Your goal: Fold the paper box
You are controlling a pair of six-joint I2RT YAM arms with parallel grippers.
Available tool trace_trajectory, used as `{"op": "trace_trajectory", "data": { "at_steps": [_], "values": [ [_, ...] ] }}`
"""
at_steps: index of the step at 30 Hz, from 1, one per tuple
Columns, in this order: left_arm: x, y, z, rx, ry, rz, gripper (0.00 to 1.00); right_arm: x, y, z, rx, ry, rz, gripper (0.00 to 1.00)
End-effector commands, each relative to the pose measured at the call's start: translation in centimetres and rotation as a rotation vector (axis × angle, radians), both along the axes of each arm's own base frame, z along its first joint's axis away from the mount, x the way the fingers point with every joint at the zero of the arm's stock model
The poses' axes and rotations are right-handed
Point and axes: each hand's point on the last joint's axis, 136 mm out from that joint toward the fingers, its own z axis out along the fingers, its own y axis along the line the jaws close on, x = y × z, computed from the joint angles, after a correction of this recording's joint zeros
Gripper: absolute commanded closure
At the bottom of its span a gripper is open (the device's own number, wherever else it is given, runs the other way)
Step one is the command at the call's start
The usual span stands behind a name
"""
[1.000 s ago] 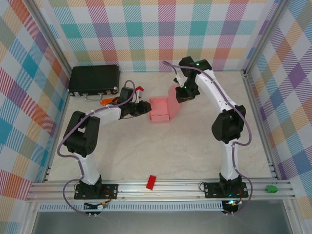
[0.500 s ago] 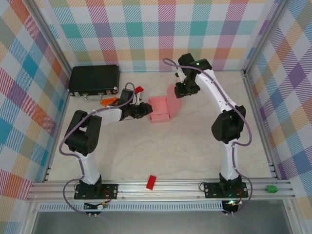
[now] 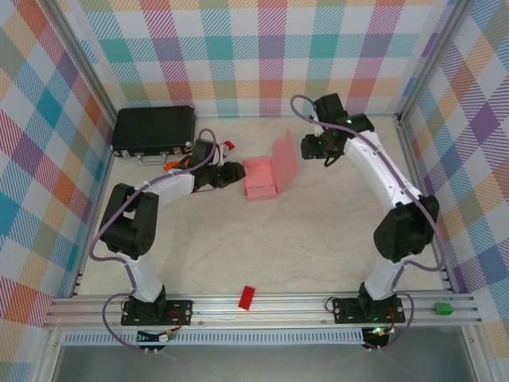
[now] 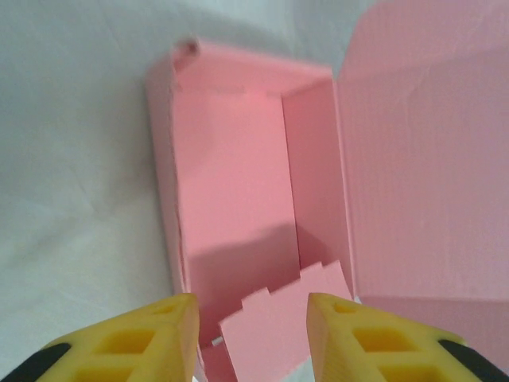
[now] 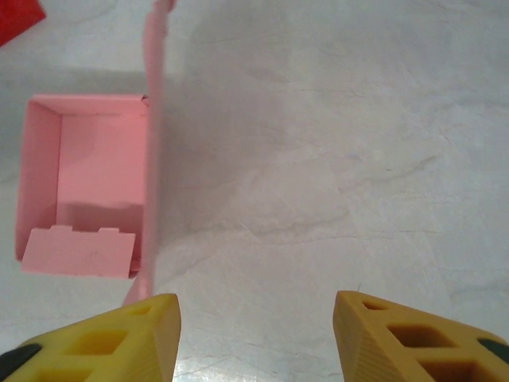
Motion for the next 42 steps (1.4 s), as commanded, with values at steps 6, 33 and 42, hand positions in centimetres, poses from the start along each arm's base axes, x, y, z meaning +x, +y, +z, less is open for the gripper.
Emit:
{"op": "trace_trajectory", "data": {
  "at_steps": [6,33,42],
  "values": [
    [8.3,2.4,2.3,0.102,-0.126,0.036,0.57,-3.1,-1.8,-2.1,0.137,-0.068,-0.078,0.44],
    [10.5,-4.2,-8.3,0.027,0.174,-0.172,0.82,-9.6,-1.8,-7.7,0.273,0.021,-0.127,0.42],
    [4.7,-3.5,-8.6,0.041,0.256,-0.231,0.88,-9.3,-2.1,-10.8,0.281,0.057,-0.202,0.42]
  ]
}}
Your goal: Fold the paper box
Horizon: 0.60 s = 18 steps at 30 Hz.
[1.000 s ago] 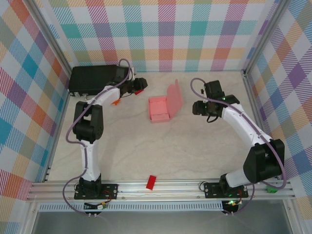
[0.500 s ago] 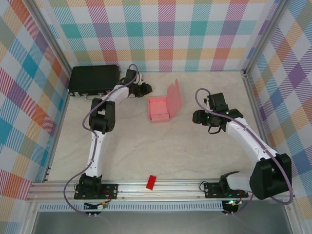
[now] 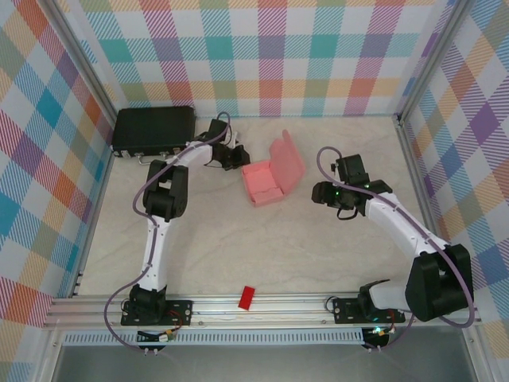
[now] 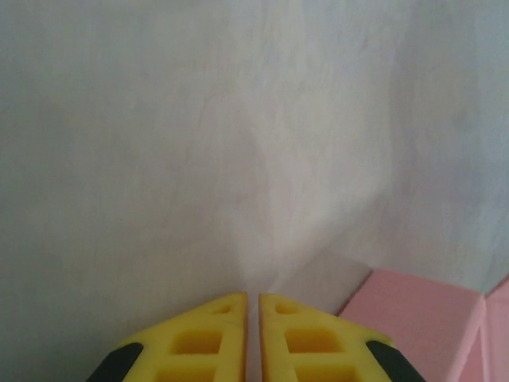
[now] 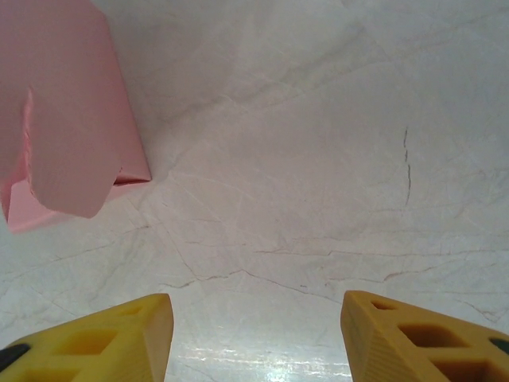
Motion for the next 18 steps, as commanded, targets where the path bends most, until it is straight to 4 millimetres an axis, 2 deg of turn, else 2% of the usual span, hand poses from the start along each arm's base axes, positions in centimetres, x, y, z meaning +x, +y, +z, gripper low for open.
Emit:
{"op": "trace_trajectory", "data": {
  "at_steps": [1,11,15,18],
  "values": [
    [-5.0,-0.4,-0.4,-0.001,0.119,-0.060,0.88,0.3,0.2,-1.4,0.024,0.010,-0.041,0.42],
    [-12.0,-1.9,-0.2,-0.062,0.171,-0.066,0.88,0.6,2.5,-5.8,0.157,0.100,-0.044,0.43],
    [-13.1,-1.4,0.4,-0.070,0.152,-0.020,0.88,1.1,2.6,-6.5,0.151,0.094,-0.048,0.46],
    [-13.5,-0.8,1.2,-0.067,0.121,0.023,0.88,1.8,2.8,-6.1,0.151,0.070,-0.030,0.47]
  ]
}}
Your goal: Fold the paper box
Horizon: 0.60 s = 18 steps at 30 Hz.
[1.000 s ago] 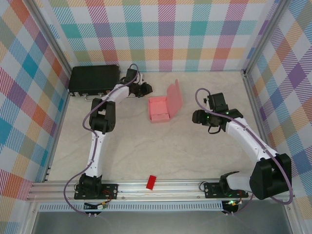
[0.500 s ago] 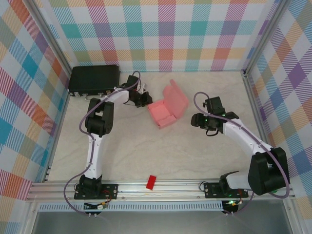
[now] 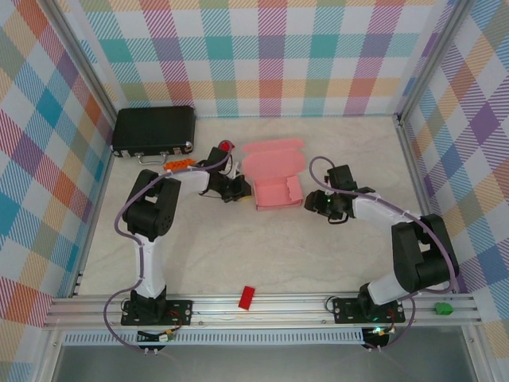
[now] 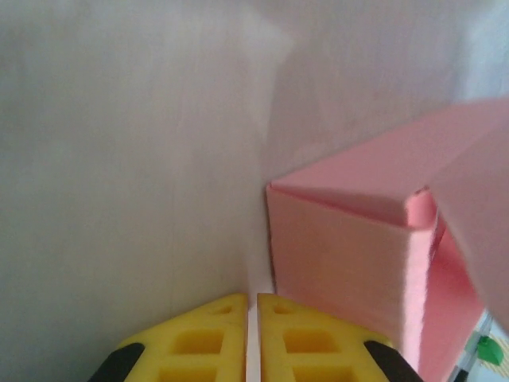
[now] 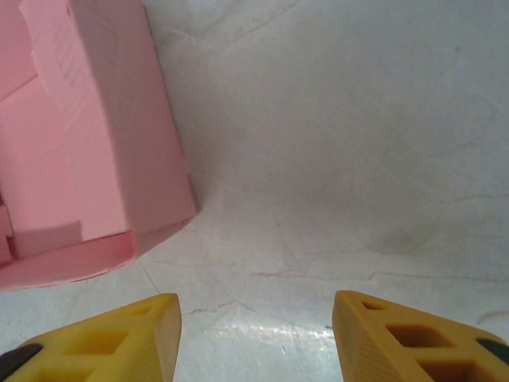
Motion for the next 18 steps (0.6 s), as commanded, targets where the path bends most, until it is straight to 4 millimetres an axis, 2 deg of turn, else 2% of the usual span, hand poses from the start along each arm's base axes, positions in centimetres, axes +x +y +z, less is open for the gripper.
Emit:
{"op": "trace_trajectory", "data": {
  "at_steps": [1,9,14,18],
  "values": [
    [-0.3,0.4,1.9,-0.008,-0.034,0.066,0.88,1.4,0.9,1.1,0.031,-0.057,0.017,0.47],
    [-0.2,2.8,4.5,0.059,-0.162,0.154,0.86,4.2,1.9,4.0,0.022,-0.154,0.168,0.49],
    [0.7,4.0,6.8,0.082,-0.260,0.208,0.78,7.3,1.1,5.7,0.016,-0.219,0.264,0.47],
    [1.0,4.0,8.3,0.071,-0.328,0.192,0.71,8.9,2.2,5.7,0.060,-0.250,0.434,0.45]
  ]
}}
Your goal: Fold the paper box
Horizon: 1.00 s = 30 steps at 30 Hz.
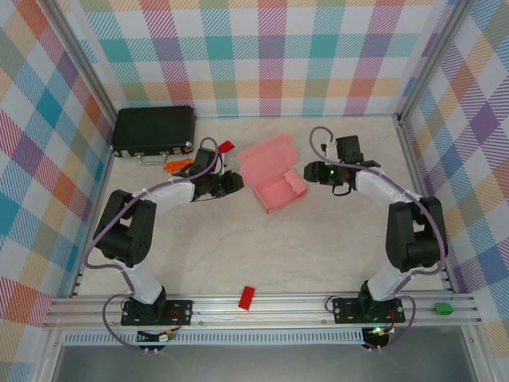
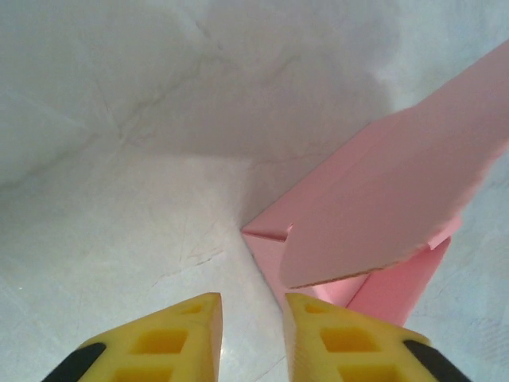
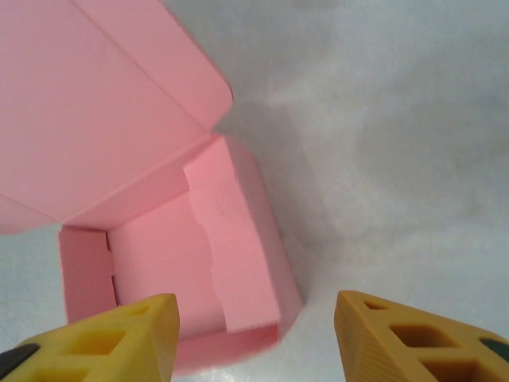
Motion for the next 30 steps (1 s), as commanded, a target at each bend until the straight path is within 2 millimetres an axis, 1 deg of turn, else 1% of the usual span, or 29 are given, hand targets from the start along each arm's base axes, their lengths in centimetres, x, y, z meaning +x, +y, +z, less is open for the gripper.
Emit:
{"op": "trace_trajectory", "data": {
  "at_steps": [1,2,5,7,10,13,15,19,23,26,30],
  "values": [
    [0.7,0.5,1.7,0.009,-0.088,0.004,0.69,0.0,1.7,-0.7,0.009,-0.009,0.228,0.45],
    [0.6,0.5,1.8,0.008,-0.095,-0.003,0.69,0.2,2.1,-0.9,0.005,-0.007,0.277,0.45],
    [0.6,0.8,2.1,0.011,-0.117,-0.001,0.68,1.1,2.4,-1.7,-0.018,0.008,0.345,0.44],
    [0.5,1.2,2.3,0.014,-0.132,0.011,0.67,1.8,2.3,-2.2,-0.034,0.011,0.350,0.44],
    [0.4,1.7,2.5,0.021,-0.150,0.023,0.66,2.3,2.8,-2.8,-0.021,0.024,0.374,0.45],
    [0.5,1.9,2.8,0.019,-0.156,0.018,0.66,2.7,2.9,-3.7,-0.016,0.061,0.375,0.49],
    [0.7,1.9,2.9,0.014,-0.158,0.016,0.66,2.7,3.1,-4.1,-0.006,0.087,0.381,0.52],
    [1.0,1.9,2.8,0.006,-0.150,0.007,0.66,3.0,3.4,-4.4,0.004,0.109,0.390,0.57],
    [1.2,1.7,2.8,-0.008,-0.149,-0.001,0.66,2.9,3.5,-4.7,0.000,0.133,0.396,0.58],
    [1.4,1.4,2.7,-0.019,-0.143,-0.014,0.66,2.7,3.5,-5.3,-0.034,0.158,0.407,0.59],
    [1.6,1.2,2.5,-0.032,-0.134,-0.018,0.67,2.6,3.6,-6.0,-0.080,0.177,0.414,0.64]
  ]
}}
